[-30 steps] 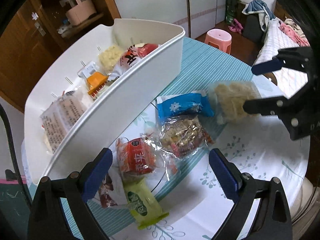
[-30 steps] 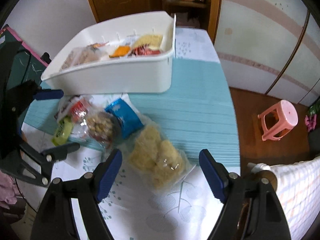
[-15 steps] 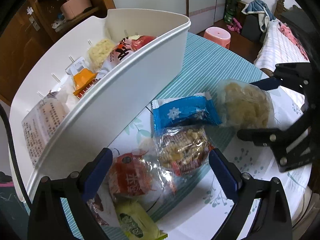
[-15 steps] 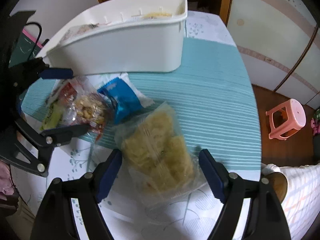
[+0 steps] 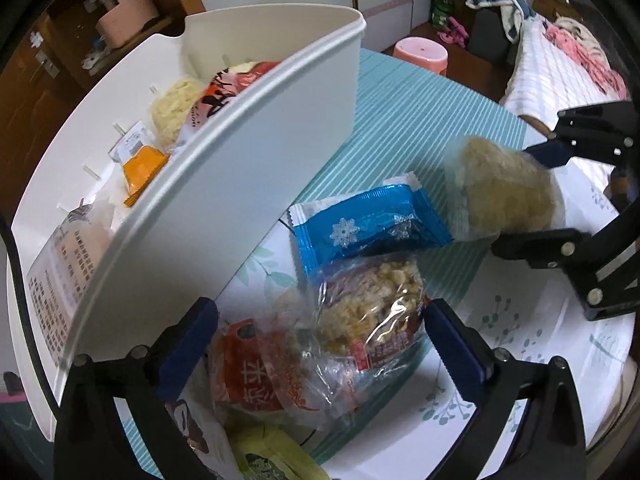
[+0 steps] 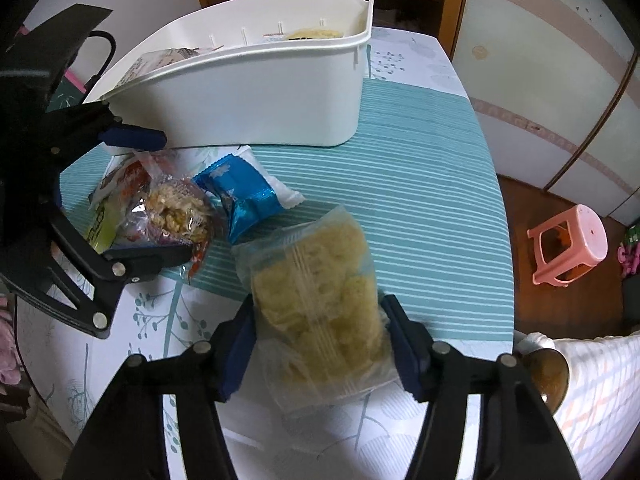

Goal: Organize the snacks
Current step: 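Grasp the second puffs bag with right tool while left tool grasps the red-printed peanut bag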

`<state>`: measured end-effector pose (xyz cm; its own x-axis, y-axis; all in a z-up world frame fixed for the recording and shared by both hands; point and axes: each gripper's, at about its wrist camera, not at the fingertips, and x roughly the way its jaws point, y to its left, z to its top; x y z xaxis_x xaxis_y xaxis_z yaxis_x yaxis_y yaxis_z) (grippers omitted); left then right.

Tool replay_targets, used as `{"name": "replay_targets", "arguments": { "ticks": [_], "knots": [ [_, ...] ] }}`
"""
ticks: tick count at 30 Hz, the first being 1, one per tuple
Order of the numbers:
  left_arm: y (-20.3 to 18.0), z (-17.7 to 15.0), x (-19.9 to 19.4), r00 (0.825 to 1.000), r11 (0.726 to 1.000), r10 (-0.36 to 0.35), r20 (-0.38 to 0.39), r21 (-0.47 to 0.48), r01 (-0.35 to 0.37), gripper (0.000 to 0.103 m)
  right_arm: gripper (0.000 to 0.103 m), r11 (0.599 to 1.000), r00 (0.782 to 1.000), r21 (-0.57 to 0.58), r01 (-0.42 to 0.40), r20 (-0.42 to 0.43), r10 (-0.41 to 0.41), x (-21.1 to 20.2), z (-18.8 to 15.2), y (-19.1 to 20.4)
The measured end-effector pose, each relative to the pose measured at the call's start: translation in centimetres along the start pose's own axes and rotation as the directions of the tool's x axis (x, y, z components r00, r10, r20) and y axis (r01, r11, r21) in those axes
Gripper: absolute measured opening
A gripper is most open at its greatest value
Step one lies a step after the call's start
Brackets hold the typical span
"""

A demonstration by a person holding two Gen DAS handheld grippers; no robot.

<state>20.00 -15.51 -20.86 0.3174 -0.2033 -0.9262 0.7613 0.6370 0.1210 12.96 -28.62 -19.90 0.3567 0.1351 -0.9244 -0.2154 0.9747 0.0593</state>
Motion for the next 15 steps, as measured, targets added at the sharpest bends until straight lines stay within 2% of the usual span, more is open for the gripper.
{"name": "replay_targets", "arguments": {
  "ticks": [10,11,13,14,15],
  "knots": [
    [-0.4,0.1,0.4,0.999,0.999,0.024,0.029,-0.029,-0.023,0.102,0.061,1.0,1.0,0.0,0.008,0.004,-0.008,0.2,0.1,-0.2],
    [-0.6,0.1,0.5,0.999,0.999,0.028,0.035,-0.026,-0.027,0.099,0.061,1.0,1.0,0.001,0.009,0.006,-0.009,0.2,0.1,-0.2],
    [-1.2,-0.2,0.1,0.997,0.999,0.053,0.065,-0.01,-0.052,0.084,0.061,1.0,1.0,0.003,0.012,0.011,-0.012,0.2,0.0,-0.1],
    [-1.5,-0.2,-0.1,0.995,0.998,0.07,0.073,-0.005,-0.07,0.067,0.061,1.0,1.0,0.005,0.014,0.013,-0.014,0.2,-0.1,-0.2],
    [-1.9,-0.1,-0.3,0.992,0.995,0.099,0.078,0.005,-0.1,0.056,0.061,1.0,1.0,0.006,0.017,0.014,-0.017,0.1,-0.2,-0.1]
  ]
}}
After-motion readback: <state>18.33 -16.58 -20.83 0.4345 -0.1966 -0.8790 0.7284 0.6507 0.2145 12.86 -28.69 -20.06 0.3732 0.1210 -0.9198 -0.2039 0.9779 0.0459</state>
